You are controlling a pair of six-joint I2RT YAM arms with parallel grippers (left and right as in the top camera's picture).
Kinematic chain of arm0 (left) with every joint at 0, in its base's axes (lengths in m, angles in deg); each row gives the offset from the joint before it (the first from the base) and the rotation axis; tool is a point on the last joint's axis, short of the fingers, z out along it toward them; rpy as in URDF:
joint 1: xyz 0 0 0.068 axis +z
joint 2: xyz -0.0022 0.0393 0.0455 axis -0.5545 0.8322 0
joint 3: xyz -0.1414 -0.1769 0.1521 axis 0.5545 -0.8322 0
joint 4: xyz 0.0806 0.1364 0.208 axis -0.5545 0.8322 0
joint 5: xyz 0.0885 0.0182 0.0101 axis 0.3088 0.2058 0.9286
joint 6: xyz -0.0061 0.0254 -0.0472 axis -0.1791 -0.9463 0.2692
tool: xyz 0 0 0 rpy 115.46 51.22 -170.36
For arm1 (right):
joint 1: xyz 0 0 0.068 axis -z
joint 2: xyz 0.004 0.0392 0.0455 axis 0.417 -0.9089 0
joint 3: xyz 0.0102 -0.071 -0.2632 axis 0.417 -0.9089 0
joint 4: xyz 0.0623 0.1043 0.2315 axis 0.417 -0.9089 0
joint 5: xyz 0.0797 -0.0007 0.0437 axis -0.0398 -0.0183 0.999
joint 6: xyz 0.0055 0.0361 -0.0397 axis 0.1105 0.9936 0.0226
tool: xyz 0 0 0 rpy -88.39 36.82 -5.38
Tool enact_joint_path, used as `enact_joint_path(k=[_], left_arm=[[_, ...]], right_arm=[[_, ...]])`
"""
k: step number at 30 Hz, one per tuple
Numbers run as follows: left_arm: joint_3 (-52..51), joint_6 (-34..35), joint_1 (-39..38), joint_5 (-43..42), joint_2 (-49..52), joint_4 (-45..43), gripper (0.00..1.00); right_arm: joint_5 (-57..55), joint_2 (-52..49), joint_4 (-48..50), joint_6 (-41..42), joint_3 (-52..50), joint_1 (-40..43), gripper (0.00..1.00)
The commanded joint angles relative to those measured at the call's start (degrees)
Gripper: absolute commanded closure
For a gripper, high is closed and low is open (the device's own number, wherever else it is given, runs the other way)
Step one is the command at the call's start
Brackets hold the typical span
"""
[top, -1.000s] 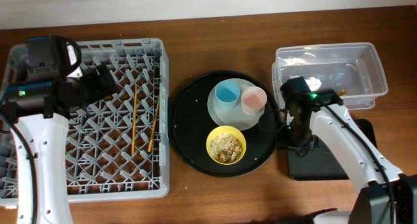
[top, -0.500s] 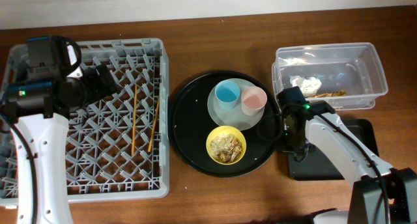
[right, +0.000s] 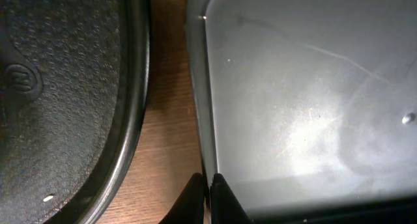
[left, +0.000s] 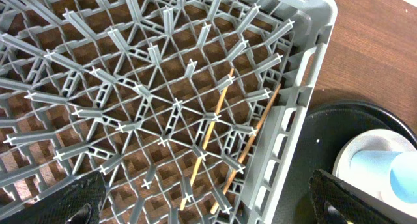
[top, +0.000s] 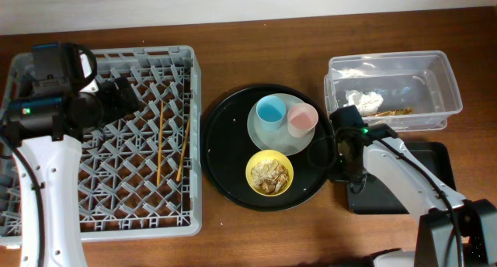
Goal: Sort waste into correct bins and load items into the dishwasher rack
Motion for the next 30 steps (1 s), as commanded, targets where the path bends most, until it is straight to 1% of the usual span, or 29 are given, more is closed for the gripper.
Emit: enact_joint_path(k=[1,6,9,11,14,20,26,30], left_arm=[[0.57,0.50,0.22,-0.20,0.09,-0.11,0.01],[0.57,0.52,0.22,-0.20,0.09,-0.11,0.01],[0.57,0.52,0.22,-0.20,0.09,-0.09,0.01],[0.57,0.52,0.22,-0.20,0.09,-0.09,0.01],[0.57,0.52,0.22,-0.22,0.09,-0.09,0.01],[0.57,0.50,0.22,-0.20,0.09,-0.09,0.01],[0.57,0.52,0.22,-0.20,0.09,-0.09,0.01],[0.57,0.52,0.22,-0.20,0.09,-0.09,0.01]], right_arm=[[-1.33,-0.46,1.07,0.26,-0.59,-0.33,0.96],[-1.33,-0.46,2.14,0.15,-0.59,-0.33,0.96],[-1.29,-0.46,2.89,-3.23,-0.59,-0.33,0.96],[-1.01,-0.46,3.19,-3.28,-0.59,-0.33,0.96],[1.49,-0.46,3.74,-5.99,-0.59,-0.33,0.96],[1.51,-0.46,2.95,-6.32,-0.59,-0.33,0.96],[2.56,-0.46,2.54,-12.46,-0.59,-0.33,0.96],[2.80,-0.46,2.49,-13.31,-0.59,-0.33,0.96]])
